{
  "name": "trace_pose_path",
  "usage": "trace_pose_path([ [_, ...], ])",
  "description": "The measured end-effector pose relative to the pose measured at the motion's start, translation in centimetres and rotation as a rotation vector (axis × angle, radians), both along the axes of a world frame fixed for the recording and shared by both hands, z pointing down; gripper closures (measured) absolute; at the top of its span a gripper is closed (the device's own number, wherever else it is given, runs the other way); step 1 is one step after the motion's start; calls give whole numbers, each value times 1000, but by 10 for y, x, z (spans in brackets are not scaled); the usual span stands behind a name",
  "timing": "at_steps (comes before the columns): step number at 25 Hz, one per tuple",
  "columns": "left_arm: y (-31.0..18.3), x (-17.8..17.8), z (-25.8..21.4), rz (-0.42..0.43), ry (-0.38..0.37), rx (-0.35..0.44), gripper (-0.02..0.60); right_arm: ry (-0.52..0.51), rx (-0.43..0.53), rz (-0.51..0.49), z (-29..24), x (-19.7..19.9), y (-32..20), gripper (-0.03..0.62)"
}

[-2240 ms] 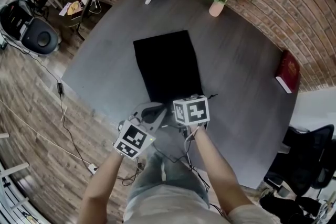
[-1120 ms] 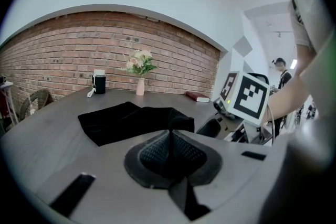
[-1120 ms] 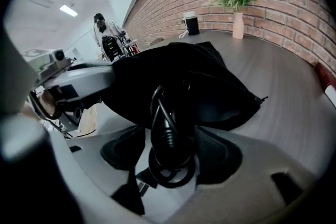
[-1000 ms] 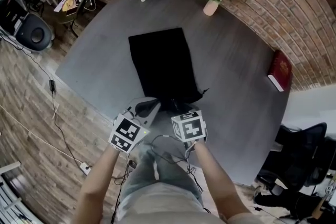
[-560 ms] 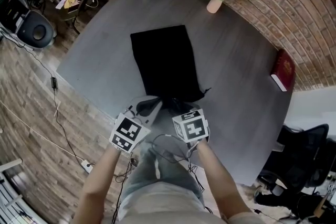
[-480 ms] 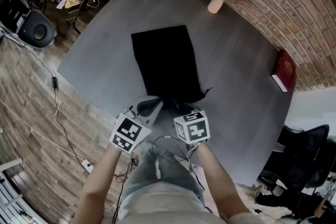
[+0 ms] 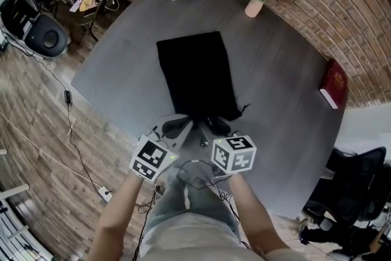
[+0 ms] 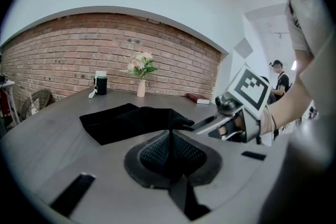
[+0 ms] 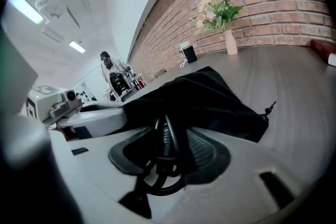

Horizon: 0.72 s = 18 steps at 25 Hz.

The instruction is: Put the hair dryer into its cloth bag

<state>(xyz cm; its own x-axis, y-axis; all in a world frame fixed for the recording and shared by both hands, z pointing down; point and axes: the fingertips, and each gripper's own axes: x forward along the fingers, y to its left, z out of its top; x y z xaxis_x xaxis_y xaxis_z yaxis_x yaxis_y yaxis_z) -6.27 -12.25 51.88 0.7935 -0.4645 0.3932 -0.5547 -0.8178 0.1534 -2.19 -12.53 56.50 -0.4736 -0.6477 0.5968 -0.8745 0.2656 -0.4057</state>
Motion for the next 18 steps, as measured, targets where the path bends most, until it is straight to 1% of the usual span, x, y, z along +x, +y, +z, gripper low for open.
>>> trace_pose_path([
  [3,0,-1,-3,1,5,6,566,-29,51,38,-9,0,-11,424],
  [9,-3,0,-9,14,13,22,566,-97,99,107,-17,0,-33,425],
  [14,-5,-1,-15,23,29,29,566,-132,143,129,-21,-3,-50,427],
  [18,-8,0,-18,33,37,29,566,-160,156,156,-20,-6,-66,427],
])
